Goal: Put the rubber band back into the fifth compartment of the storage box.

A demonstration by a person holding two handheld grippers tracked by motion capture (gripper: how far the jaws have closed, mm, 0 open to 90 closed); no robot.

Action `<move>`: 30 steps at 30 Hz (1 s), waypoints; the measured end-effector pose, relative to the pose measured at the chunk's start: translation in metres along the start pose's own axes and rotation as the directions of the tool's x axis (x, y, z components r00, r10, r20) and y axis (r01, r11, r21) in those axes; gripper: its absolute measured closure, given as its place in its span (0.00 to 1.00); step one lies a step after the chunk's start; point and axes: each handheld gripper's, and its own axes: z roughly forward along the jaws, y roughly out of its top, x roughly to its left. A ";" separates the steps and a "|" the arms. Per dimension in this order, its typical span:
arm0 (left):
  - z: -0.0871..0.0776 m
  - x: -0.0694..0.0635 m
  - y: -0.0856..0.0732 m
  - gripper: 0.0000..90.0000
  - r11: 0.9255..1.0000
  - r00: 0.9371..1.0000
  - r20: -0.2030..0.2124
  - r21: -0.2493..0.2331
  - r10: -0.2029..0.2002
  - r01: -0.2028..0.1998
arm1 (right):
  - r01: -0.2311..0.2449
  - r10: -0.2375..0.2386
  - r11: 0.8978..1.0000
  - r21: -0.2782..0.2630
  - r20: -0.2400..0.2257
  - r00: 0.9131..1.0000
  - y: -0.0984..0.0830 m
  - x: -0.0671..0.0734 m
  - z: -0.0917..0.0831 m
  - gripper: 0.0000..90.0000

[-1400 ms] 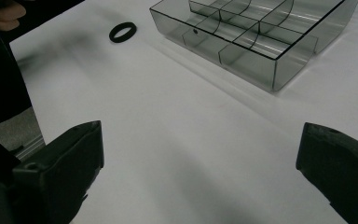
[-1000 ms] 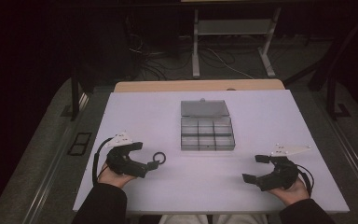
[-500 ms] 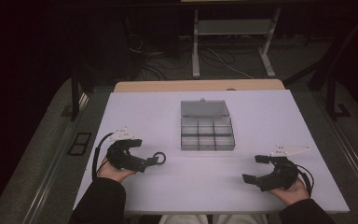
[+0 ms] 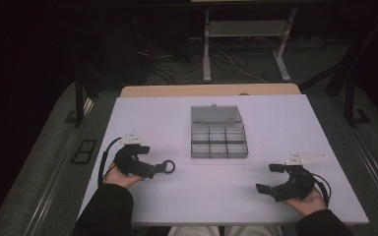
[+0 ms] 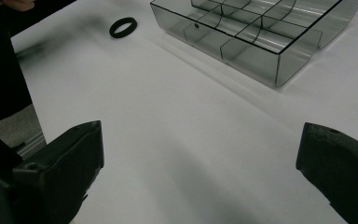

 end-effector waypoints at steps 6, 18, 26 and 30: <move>0.008 0.006 0.001 0.00 0.999 1.000 -0.007 0.041 0.003 -0.003 | 0.000 0.000 1.000 0.002 -0.002 1.000 0.000 0.000 0.000 0.00; 0.023 0.013 0.002 0.00 0.994 1.000 0.003 0.106 0.028 -0.028 | 0.006 -0.006 1.000 0.006 -0.004 1.000 -0.001 0.000 0.001 0.00; 0.032 0.018 0.001 0.00 0.989 0.999 0.003 0.147 0.034 -0.034 | 0.002 -0.002 1.000 0.012 -0.006 1.000 -0.001 0.000 0.002 0.00; 0.038 0.021 0.000 0.00 0.984 0.999 0.006 0.172 0.049 -0.049 | 0.007 -0.006 1.000 0.013 -0.007 1.000 -0.001 0.000 0.003 0.00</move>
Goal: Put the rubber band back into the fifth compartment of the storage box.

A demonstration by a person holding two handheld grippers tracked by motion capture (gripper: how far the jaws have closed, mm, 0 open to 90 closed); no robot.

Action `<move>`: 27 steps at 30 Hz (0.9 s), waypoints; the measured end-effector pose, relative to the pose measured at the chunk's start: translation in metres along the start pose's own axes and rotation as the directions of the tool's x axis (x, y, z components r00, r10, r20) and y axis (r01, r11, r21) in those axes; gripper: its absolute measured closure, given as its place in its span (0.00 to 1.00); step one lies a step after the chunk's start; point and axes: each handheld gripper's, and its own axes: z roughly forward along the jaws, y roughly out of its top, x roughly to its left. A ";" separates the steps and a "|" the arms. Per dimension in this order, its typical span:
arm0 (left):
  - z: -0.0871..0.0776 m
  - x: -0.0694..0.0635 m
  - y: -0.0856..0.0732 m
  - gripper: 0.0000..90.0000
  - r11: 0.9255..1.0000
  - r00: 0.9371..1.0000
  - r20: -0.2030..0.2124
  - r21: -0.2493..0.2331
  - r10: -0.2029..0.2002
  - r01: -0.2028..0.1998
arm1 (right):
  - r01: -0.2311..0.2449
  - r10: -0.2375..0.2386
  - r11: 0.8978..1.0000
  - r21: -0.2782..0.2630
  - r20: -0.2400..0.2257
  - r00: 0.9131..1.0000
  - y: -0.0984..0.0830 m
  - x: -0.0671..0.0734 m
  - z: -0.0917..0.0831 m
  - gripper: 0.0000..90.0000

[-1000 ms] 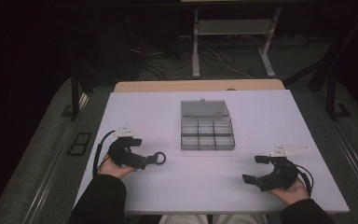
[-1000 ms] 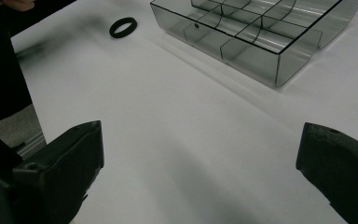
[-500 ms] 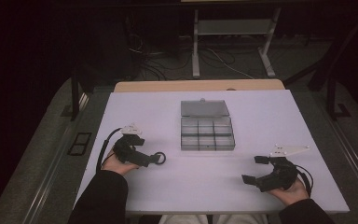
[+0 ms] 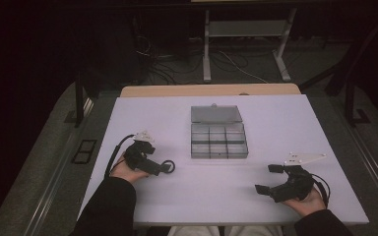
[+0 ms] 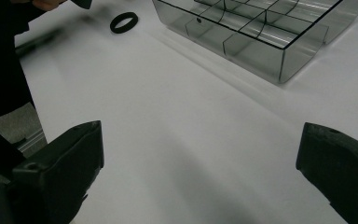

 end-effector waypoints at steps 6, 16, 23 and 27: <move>0.003 0.006 0.001 0.08 1.000 1.000 0.002 0.020 0.010 -0.010 | 0.000 0.000 1.000 0.001 0.000 1.000 0.000 0.000 0.000 0.00; 0.006 0.009 0.015 0.19 0.994 0.997 0.019 0.079 0.079 -0.080 | 0.002 -0.002 1.000 0.003 -0.002 1.000 0.000 0.000 0.000 0.00; 0.009 0.011 0.018 0.32 0.992 0.995 0.036 0.083 0.090 -0.093 | 0.002 -0.002 1.000 0.005 -0.003 1.000 0.000 0.000 0.001 0.00; 0.010 0.012 0.017 0.40 0.990 0.993 0.045 0.091 0.105 -0.109 | 0.003 -0.003 1.000 0.006 -0.003 1.000 -0.001 0.000 0.001 0.00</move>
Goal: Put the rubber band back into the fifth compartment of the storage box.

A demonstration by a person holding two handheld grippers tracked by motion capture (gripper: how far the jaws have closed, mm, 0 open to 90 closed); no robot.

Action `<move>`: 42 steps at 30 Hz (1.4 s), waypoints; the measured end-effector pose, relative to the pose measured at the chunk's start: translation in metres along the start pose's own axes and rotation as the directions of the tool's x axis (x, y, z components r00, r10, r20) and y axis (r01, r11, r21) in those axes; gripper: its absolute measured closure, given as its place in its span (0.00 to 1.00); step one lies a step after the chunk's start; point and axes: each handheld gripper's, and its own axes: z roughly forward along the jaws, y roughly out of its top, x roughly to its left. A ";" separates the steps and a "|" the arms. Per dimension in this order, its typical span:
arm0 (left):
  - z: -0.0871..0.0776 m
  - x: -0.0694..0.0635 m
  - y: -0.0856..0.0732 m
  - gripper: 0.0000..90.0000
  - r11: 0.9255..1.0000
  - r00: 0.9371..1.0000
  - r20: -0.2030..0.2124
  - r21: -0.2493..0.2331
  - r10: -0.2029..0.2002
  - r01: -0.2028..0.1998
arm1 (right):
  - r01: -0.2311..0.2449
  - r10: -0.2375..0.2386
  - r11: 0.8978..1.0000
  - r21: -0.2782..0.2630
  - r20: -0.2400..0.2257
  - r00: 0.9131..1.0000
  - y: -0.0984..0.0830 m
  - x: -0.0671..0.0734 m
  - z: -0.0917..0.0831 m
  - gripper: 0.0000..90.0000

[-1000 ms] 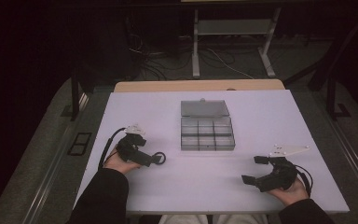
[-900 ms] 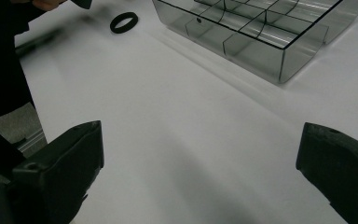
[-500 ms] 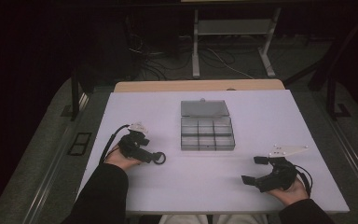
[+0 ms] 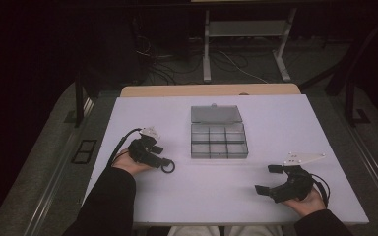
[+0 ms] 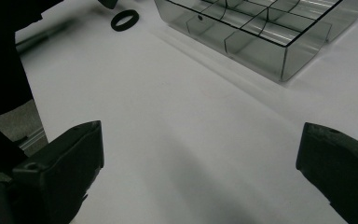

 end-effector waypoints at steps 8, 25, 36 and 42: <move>0.006 0.002 -0.001 0.58 1.000 1.000 0.015 0.007 0.011 -0.011 | 0.002 -0.002 1.000 0.001 -0.002 1.000 0.000 0.000 0.001 0.00; 0.013 0.007 -0.002 0.85 0.999 0.999 0.040 0.020 0.033 -0.034 | 0.007 -0.007 1.000 0.000 -0.002 1.000 0.000 0.000 0.001 0.00; 0.015 0.006 -0.003 0.96 0.999 0.999 0.049 0.034 0.021 -0.023 | 0.002 -0.002 1.000 -0.001 0.001 1.000 0.000 0.000 0.000 0.00; 0.015 0.008 -0.003 0.98 1.000 0.998 0.056 0.029 0.008 -0.010 | 0.005 -0.005 1.000 -0.002 0.000 1.000 0.000 0.000 0.000 0.00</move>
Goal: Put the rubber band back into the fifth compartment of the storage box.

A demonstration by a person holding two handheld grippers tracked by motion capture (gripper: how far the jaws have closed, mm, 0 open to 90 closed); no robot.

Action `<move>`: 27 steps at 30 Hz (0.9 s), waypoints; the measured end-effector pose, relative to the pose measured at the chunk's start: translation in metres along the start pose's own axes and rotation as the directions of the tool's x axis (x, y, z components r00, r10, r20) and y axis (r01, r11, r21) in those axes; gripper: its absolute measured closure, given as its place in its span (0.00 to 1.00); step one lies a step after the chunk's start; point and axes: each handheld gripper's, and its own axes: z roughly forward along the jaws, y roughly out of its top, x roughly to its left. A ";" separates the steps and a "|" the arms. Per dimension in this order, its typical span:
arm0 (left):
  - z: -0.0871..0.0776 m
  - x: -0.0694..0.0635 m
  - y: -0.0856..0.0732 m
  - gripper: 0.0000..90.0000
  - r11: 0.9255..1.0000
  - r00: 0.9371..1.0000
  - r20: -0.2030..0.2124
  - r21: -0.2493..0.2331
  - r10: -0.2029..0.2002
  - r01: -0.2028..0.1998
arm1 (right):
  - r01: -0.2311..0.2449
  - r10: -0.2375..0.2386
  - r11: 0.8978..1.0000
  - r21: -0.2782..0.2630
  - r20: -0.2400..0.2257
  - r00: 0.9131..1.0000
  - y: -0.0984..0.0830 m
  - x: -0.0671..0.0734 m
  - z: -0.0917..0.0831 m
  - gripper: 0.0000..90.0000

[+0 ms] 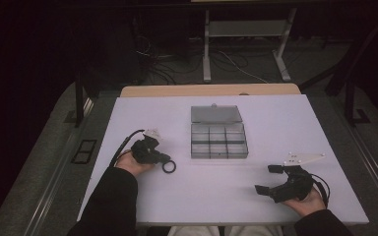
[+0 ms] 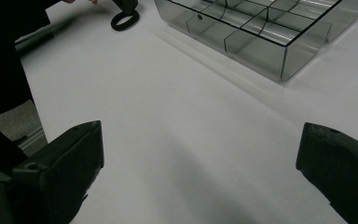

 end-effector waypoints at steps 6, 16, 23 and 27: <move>-0.001 0.001 0.000 0.98 1.000 1.000 -0.001 0.007 0.004 -0.004 | 0.000 0.000 1.000 0.000 0.001 1.000 0.000 0.000 0.000 0.00; -0.007 0.000 0.002 0.98 1.000 1.000 -0.007 -0.031 -0.003 0.003 | 0.001 -0.001 1.000 -0.001 0.000 1.000 0.000 0.000 0.000 0.00; -0.015 -0.001 0.010 0.98 0.999 1.000 -0.017 -0.047 0.007 -0.008 | -0.001 0.001 1.000 0.000 0.003 1.000 0.000 -0.001 0.000 0.00; -0.019 -0.002 0.015 0.98 0.998 1.000 -0.027 -0.055 0.015 -0.017 | -0.003 0.003 1.000 0.000 0.002 1.000 0.000 -0.001 0.000 0.00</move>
